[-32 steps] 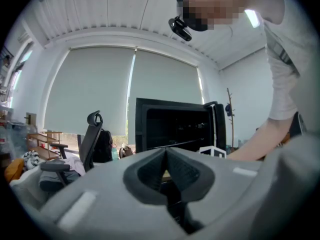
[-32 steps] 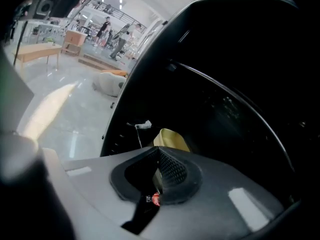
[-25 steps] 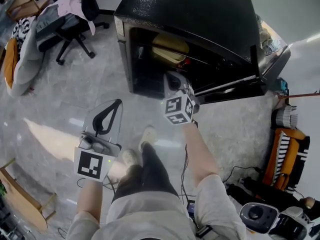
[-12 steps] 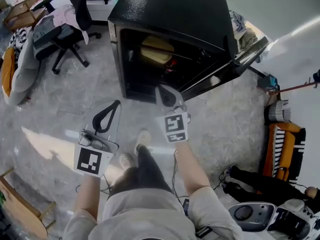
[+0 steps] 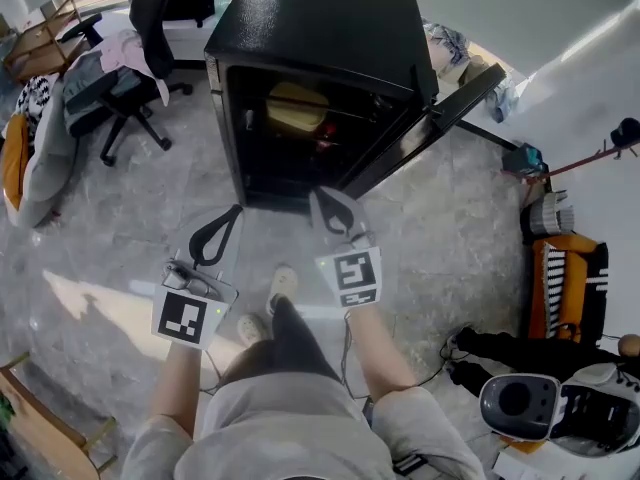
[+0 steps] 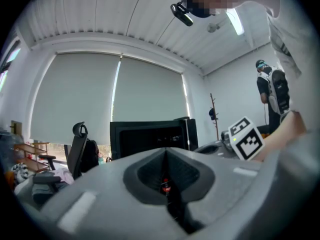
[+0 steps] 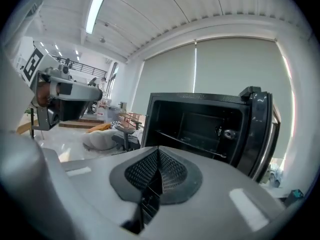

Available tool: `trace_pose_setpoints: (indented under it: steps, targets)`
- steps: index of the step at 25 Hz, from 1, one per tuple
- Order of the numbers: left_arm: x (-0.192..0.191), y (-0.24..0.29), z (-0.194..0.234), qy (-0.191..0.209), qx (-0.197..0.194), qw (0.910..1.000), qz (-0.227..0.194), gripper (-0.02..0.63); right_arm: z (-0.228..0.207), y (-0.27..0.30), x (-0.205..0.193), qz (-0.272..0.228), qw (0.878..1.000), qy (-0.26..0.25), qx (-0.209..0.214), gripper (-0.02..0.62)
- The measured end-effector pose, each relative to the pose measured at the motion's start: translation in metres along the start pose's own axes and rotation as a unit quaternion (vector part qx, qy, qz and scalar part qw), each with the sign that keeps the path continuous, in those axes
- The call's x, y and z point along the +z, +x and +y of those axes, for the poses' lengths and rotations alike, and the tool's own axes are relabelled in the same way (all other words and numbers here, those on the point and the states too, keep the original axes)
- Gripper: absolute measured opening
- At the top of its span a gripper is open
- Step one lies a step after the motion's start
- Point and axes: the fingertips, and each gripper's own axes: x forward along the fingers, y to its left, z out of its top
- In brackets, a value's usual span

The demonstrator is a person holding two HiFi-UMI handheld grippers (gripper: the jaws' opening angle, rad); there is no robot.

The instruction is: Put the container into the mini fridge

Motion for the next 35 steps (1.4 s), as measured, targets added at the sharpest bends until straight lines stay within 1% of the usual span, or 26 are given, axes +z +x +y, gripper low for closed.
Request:
trace_pose_setpoints:
  steps: [6,13,18,20,24,29,35]
  targets:
    - [0.014,-0.004,-0.015,0.007,-0.012,0.9999,-0.005,0.002,0.005,-0.033,0.024,-0.024,1.0,0.019,-0.005,-0.003]
    - [0.03,-0.015,-0.028,0.014,-0.02,0.9996,-0.015,0.002,0.017,-0.066,0.051,-0.06,0.998,0.016,-0.012,-0.003]
    - [0.04,-0.027,-0.034,0.014,-0.023,0.9994,-0.023,0.002,0.027,-0.086,0.068,-0.077,0.997,0.017,-0.012,-0.003]
    - [0.043,-0.033,-0.036,0.015,-0.022,0.9994,-0.023,0.002,0.031,-0.094,0.072,-0.077,0.997,0.02,-0.011,-0.003]
    - [0.047,-0.047,-0.037,0.032,-0.023,0.999,-0.023,0.002,0.038,-0.112,0.086,-0.098,0.995,0.023,-0.021,-0.003]
    - [0.056,-0.06,-0.043,0.031,-0.028,0.9986,-0.032,0.002,0.047,-0.133,0.098,-0.114,0.992,0.036,-0.035,-0.003]
    - [0.065,-0.073,-0.052,0.026,-0.031,0.9981,-0.046,0.002,0.057,-0.155,0.103,-0.127,0.991,0.029,-0.042,-0.003]
